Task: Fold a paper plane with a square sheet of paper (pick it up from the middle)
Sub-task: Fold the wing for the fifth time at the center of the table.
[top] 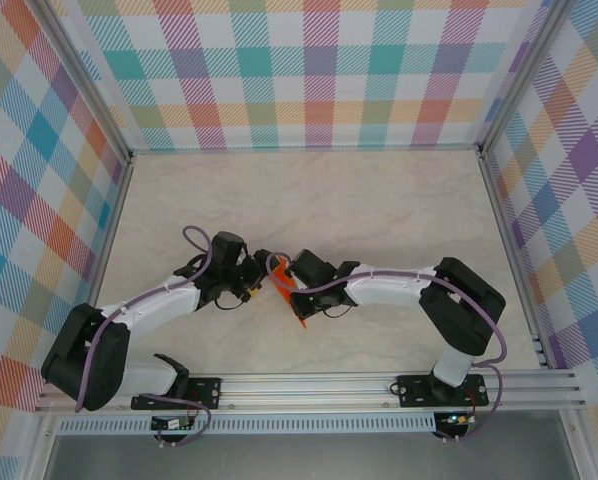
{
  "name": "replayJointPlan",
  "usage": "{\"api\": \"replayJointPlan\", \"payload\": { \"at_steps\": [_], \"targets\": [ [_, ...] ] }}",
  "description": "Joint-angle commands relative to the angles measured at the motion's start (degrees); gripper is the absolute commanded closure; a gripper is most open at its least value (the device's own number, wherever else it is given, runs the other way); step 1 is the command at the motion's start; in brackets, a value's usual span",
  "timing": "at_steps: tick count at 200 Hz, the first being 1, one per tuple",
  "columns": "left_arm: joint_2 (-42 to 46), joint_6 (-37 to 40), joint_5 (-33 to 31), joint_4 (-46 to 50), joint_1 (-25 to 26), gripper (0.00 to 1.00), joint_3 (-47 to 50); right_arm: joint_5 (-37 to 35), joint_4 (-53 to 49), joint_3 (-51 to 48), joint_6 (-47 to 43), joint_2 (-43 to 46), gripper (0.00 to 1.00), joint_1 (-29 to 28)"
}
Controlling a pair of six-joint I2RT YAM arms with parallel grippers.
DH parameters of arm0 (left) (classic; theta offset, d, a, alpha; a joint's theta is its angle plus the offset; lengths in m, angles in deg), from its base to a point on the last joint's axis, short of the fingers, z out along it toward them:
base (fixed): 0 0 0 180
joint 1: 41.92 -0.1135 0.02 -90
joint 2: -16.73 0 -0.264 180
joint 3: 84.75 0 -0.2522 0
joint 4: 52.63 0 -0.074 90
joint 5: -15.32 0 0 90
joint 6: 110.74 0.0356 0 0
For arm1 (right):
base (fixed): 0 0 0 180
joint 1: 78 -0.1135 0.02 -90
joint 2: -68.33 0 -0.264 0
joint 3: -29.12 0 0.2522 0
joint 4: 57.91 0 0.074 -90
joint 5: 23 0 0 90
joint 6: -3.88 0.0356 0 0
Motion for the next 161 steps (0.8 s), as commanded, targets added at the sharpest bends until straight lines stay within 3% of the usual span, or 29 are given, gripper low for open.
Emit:
{"api": "replayJointPlan", "payload": {
  "at_steps": [1, 54, 129, 146, 161],
  "targets": [
    [1.4, -3.7, -3.1, -2.1, -0.9, 0.20, 0.0, -4.8, -2.9, 1.2, -1.2, -1.2, 0.89, -1.2],
    [6.4, -5.1, -5.7, -0.7, -2.2, 0.20, 1.3, -4.9, -1.9, 1.3, -1.1, -2.2, 0.89, -2.4],
    [-5.3, -3.6, 4.9, -2.7, -3.1, 0.31, -3.3, -6.8, -2.3, 2.0, -1.5, -2.3, 0.87, -3.2],
    [-6.4, -3.6, 5.3, -2.4, -3.1, 0.36, -3.6, -7.2, -2.4, 1.9, -1.3, -2.2, 0.86, -3.4],
    [-7.1, -3.5, 5.0, -0.9, -3.2, 0.47, -4.0, -7.3, -2.1, 1.7, -0.9, -1.9, 0.85, -3.5]
  ]
}}
